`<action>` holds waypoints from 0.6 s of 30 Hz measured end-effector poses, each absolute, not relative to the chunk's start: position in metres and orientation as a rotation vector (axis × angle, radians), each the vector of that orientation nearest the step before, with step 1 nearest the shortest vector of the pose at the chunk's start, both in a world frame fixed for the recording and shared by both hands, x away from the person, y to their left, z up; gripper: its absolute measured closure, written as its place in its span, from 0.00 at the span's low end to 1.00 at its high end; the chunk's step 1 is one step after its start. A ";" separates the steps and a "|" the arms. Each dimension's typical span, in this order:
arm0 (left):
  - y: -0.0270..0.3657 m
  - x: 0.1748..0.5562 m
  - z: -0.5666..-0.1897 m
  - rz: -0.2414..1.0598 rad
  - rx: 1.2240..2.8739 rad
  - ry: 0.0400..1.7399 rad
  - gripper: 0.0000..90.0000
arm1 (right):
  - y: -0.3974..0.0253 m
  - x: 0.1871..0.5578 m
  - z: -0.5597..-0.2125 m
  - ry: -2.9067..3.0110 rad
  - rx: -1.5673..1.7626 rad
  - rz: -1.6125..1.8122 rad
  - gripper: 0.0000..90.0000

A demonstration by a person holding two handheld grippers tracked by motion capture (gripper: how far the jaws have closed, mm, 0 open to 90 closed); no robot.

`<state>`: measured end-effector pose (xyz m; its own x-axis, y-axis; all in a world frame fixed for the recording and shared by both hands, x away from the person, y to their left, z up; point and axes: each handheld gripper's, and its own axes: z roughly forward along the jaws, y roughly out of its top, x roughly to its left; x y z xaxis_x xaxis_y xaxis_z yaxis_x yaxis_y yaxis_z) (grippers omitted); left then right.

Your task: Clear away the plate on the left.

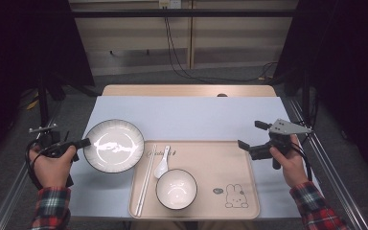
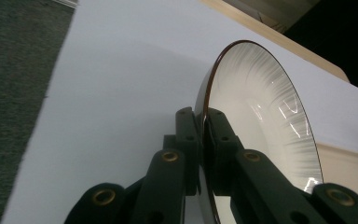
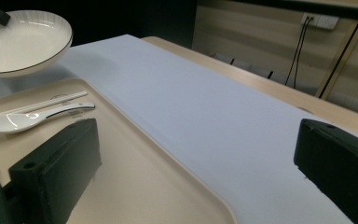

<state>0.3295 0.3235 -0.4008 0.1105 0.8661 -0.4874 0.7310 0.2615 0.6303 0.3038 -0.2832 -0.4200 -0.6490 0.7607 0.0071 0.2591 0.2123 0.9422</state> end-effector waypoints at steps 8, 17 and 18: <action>0.288 0.349 -0.393 0.147 1.525 1.572 0.95 | -0.264 0.324 -0.418 2.058 1.009 1.489 0.00; 0.241 0.368 -0.386 0.096 1.580 1.477 0.95 | -0.240 0.344 -0.405 2.111 1.076 1.578 0.05; 0.235 0.369 -0.384 0.094 1.574 1.470 0.95 | -0.237 0.345 -0.404 2.118 1.067 1.582 0.07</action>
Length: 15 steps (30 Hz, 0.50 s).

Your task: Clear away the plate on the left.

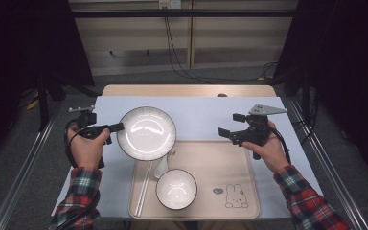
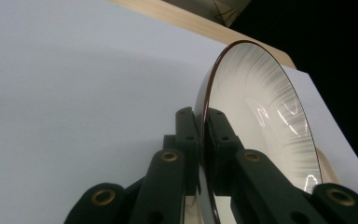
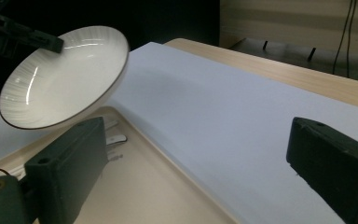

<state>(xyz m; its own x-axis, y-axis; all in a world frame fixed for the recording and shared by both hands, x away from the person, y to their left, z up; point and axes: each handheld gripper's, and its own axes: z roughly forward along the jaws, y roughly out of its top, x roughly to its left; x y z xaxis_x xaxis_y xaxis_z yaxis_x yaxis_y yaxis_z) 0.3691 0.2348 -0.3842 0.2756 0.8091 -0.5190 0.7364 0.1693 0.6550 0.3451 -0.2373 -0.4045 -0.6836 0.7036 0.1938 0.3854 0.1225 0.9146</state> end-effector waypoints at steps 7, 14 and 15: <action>0.197 0.374 -0.374 0.040 1.624 1.395 0.95 | -0.217 0.350 -0.396 2.135 1.056 1.606 0.19; 0.171 0.375 -0.362 0.016 1.655 1.335 0.95 | -0.198 0.348 -0.391 2.196 1.081 1.625 0.27; 0.168 0.374 -0.360 0.014 1.663 1.320 0.95 | -0.196 0.348 -0.391 2.204 1.078 1.622 0.27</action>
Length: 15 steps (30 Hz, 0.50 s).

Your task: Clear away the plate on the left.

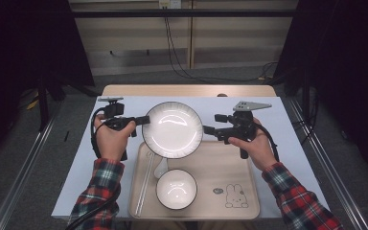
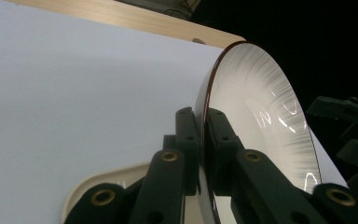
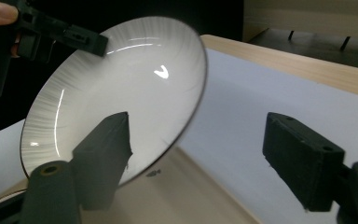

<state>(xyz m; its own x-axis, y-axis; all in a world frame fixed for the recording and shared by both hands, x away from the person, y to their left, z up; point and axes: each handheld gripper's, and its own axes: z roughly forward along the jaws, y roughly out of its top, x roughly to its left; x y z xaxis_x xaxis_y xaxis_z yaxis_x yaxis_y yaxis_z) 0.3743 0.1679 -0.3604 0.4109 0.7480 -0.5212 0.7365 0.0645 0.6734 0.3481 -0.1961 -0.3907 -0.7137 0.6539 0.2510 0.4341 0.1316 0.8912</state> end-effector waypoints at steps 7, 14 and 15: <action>0.149 0.371 -0.352 -0.019 1.671 1.260 0.95 | -0.186 0.347 -0.394 2.215 1.138 1.647 0.39; 0.139 0.369 -0.354 -0.073 1.644 1.219 0.95 | -0.183 0.344 -0.394 2.253 1.192 1.703 0.53; 0.139 0.369 -0.354 -0.078 1.642 1.217 0.95 | -0.185 0.343 -0.394 2.238 1.240 1.729 0.55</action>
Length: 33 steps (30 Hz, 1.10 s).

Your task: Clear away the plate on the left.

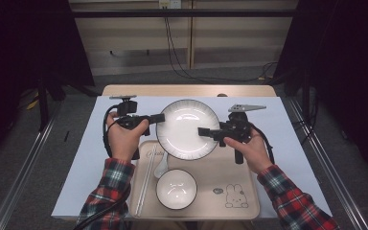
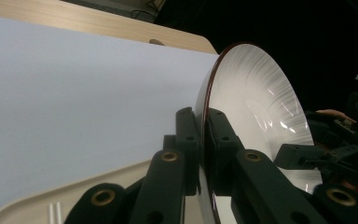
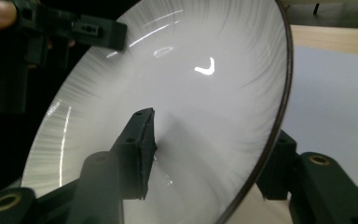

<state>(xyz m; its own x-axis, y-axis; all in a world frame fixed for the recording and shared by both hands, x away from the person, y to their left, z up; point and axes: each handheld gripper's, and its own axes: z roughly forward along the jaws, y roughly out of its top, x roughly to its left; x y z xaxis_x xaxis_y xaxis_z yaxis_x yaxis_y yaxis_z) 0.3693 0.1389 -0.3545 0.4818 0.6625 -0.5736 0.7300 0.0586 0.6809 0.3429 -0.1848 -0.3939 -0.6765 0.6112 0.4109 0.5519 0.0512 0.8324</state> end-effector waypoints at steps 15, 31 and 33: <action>0.118 0.370 -0.367 -0.053 1.709 1.112 0.92 | -0.210 0.333 -0.374 2.048 1.624 1.838 0.87; 0.134 0.366 -0.375 0.192 1.763 1.029 0.42 | -0.235 0.331 -0.382 2.017 1.680 1.701 0.90; 0.139 0.364 -0.378 0.218 1.768 1.031 0.35 | -0.239 0.330 -0.383 2.027 1.670 1.677 0.90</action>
<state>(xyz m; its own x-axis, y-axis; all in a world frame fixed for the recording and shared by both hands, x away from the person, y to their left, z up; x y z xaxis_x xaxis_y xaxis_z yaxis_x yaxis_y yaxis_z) 0.3639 0.1392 -0.3785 0.6149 0.7256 -0.3088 0.5384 -0.1001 0.8367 0.3305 -0.2386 -0.3833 -0.4253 0.7108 0.5602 0.6832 -0.1538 0.7138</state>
